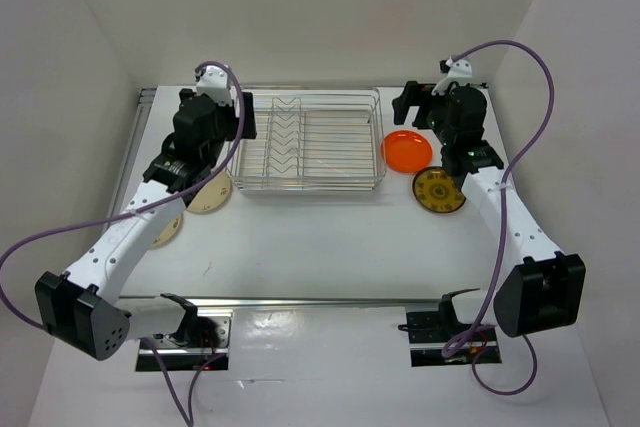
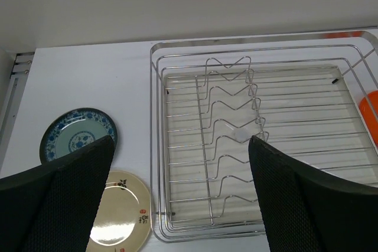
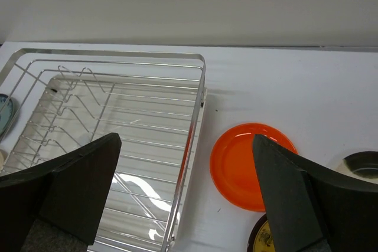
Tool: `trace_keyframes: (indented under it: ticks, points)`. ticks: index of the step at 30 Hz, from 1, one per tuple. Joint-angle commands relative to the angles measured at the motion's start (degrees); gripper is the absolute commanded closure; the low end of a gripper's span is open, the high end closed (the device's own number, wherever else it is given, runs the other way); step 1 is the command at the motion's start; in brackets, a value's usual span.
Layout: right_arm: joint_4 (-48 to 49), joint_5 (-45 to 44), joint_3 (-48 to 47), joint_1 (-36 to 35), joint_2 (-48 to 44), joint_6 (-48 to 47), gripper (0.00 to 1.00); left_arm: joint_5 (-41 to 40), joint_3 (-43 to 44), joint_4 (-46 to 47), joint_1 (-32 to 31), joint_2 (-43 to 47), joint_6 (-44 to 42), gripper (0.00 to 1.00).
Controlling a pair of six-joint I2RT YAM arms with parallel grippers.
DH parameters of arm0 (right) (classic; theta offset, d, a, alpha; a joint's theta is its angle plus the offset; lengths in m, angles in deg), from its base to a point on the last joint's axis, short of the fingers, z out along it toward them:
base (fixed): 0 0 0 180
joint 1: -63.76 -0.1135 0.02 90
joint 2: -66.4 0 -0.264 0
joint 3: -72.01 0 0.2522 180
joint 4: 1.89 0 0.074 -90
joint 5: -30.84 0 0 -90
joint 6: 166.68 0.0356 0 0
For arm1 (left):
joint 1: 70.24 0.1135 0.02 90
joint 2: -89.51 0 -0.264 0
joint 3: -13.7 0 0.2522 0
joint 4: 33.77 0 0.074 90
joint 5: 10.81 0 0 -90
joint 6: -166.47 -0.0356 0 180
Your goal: Load the plates into the dish rack
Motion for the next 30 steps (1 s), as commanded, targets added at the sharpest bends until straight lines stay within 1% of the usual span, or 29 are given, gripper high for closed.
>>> trace_keyframes:
  ticks: [1,2,4,5,6,8,9,11,12,14,15,16,17,18,19,21,22,24,26,28,30]
  points:
    - [-2.8,-2.3,-4.4,0.2,1.3,1.8,0.0,0.3,-2.2,4.8,-0.5,4.0,0.4,0.0]
    - [-3.4,-2.3,-5.1,0.2,1.8,1.8,0.0,0.3,-3.6,6.3,-0.5,4.8,0.4,0.0]
    - [-4.0,-2.8,-5.9,0.2,2.9,1.8,0.0,0.9,-4.5,6.3,-0.5,5.5,-1.4,0.0]
    - [-4.0,-2.8,-5.9,0.2,2.9,1.8,0.0,0.9,-4.5,3.8,-0.5,5.5,-1.4,0.0]
    - [-3.4,-2.8,-5.9,0.2,2.9,1.8,0.0,0.9,-1.9,2.0,-0.5,4.7,-2.1,0.0]
    - [-1.6,-2.8,-4.6,0.2,2.9,1.8,0.0,0.2,0.3,-1.4,-0.5,1.8,-2.1,0.0]
    - [-1.0,-2.8,-4.6,0.2,2.9,2.3,0.0,-4.7,1.9,-2.0,-0.5,1.0,0.0,0.0]
    - [-0.2,-1.5,-4.0,0.2,3.4,2.8,0.0,-5.2,2.5,-2.6,1.5,0.3,1.5,0.0]
    - [-0.2,-1.5,-3.4,0.2,3.4,2.8,0.0,-2.3,3.1,-2.6,2.6,-0.2,2.9,0.0]
    - [0.4,-0.8,-3.4,0.2,4.5,2.8,0.0,0.2,4.6,-2.6,6.7,-1.0,5.2,0.0]
    - [0.4,-0.8,-3.4,0.2,5.1,2.8,0.0,2.4,5.6,-2.6,10.4,-1.0,7.1,0.0]
    - [1.1,-1.3,-3.4,0.2,5.1,2.8,0.0,4.0,5.6,-2.6,12.4,-1.9,7.9,0.0]
    - [1.1,-1.3,-3.4,0.2,5.7,2.8,0.0,8.0,6.5,-3.4,14.6,-3.5,8.9,0.0]
    - [1.1,-1.9,-3.4,0.2,5.7,2.8,0.0,10.0,7.4,-3.9,16.6,-4.6,10.4,0.0]
    - [1.7,-1.9,-3.4,0.2,6.4,2.8,0.0,11.6,7.4,-5.0,20.1,-5.7,11.0,0.0]
    - [2.2,-2.4,-3.4,0.7,7.2,2.8,0.0,15.0,7.9,-6.1,23.0,-8.2,11.6,0.0]
    - [2.2,-2.4,-3.4,0.7,8.0,2.3,0.0,16.0,7.4,-6.1,25.7,-10.1,11.6,0.0]
    - [2.2,-2.4,-4.1,0.7,8.7,1.7,0.0,18.3,5.4,-4.1,28.2,-10.7,11.6,0.02]
    - [2.2,-2.4,-4.7,1.3,9.8,1.2,0.0,23.0,2.0,-1.6,31.9,-12.1,11.6,0.04]
    - [2.2,-2.4,-4.7,1.3,10.3,1.2,0.0,27.8,0.5,0.7,35.4,-13.4,12.1,0.07]
    - [2.2,-1.9,-5.3,1.3,11.0,0.6,0.0,28.6,-0.3,1.2,37.1,-16.1,12.6,0.1]
